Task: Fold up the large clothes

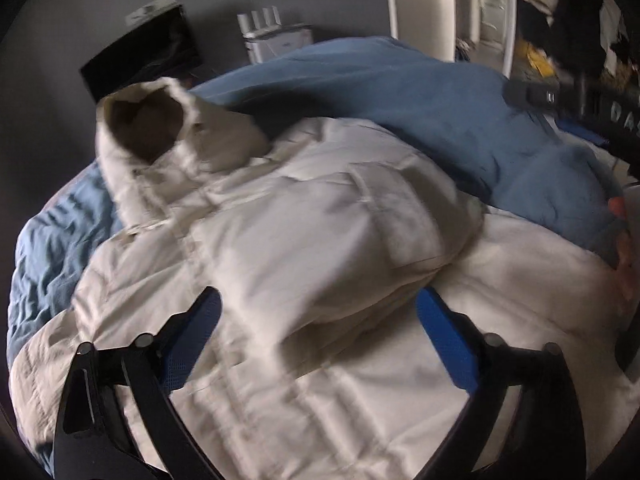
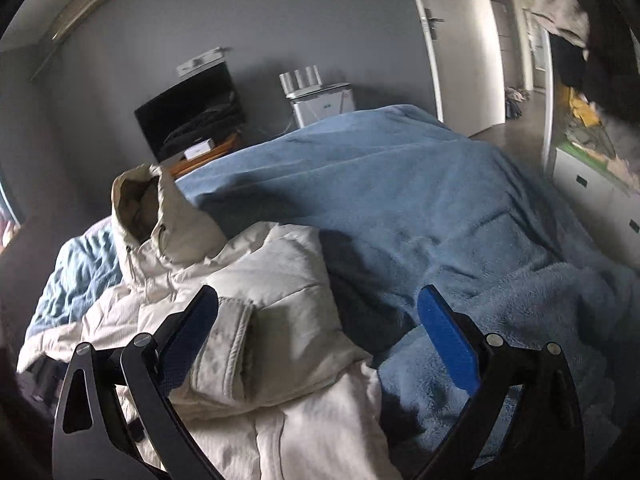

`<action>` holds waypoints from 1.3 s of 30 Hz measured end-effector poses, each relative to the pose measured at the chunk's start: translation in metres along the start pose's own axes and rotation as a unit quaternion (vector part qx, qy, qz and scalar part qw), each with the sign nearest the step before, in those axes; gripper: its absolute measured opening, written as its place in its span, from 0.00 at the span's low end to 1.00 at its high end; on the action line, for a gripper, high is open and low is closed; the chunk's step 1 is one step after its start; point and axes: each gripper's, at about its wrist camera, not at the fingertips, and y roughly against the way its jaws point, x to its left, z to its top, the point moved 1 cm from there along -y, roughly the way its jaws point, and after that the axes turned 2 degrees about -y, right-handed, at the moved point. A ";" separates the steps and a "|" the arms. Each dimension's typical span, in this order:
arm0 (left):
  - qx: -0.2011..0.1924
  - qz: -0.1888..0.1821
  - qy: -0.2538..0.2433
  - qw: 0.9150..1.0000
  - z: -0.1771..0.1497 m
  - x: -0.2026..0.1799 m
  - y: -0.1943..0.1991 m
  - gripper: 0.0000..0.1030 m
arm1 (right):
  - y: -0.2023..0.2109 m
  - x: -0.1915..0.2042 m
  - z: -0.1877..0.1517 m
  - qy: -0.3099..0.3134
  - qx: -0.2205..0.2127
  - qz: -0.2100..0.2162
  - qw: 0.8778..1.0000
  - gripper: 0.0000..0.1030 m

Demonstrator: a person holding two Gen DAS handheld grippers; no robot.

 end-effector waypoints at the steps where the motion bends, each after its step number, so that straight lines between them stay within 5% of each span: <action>1: 0.005 -0.002 0.001 1.000 0.002 -0.006 -0.007 0.88 | -0.001 -0.003 0.000 -0.005 -0.001 0.000 1.000 0.93; 9: 0.034 0.002 -0.039 0.999 0.003 -0.037 -0.048 0.81 | -0.015 -0.015 -0.004 -0.034 0.019 0.021 0.999 0.93; 13: 0.052 0.005 -0.026 0.998 -0.004 -0.026 -0.058 0.44 | -0.021 -0.013 -0.007 -0.026 0.022 0.024 0.999 0.93; 17: 0.021 0.012 0.024 0.999 -0.002 0.003 -0.035 0.23 | -0.023 -0.014 -0.010 -0.027 0.026 0.029 0.999 0.93; 24: -0.022 0.013 0.089 0.996 -0.013 0.059 0.022 0.15 | -0.022 0.008 -0.018 0.030 0.024 0.042 0.998 0.93; 28: -0.027 0.019 0.137 0.990 -0.043 0.096 0.048 0.05 | -0.031 0.018 -0.030 0.045 0.053 0.090 0.994 0.93; 39: 0.045 0.050 0.256 0.964 -0.132 0.166 0.013 0.00 | -0.044 0.042 -0.058 0.113 0.079 0.082 0.987 0.93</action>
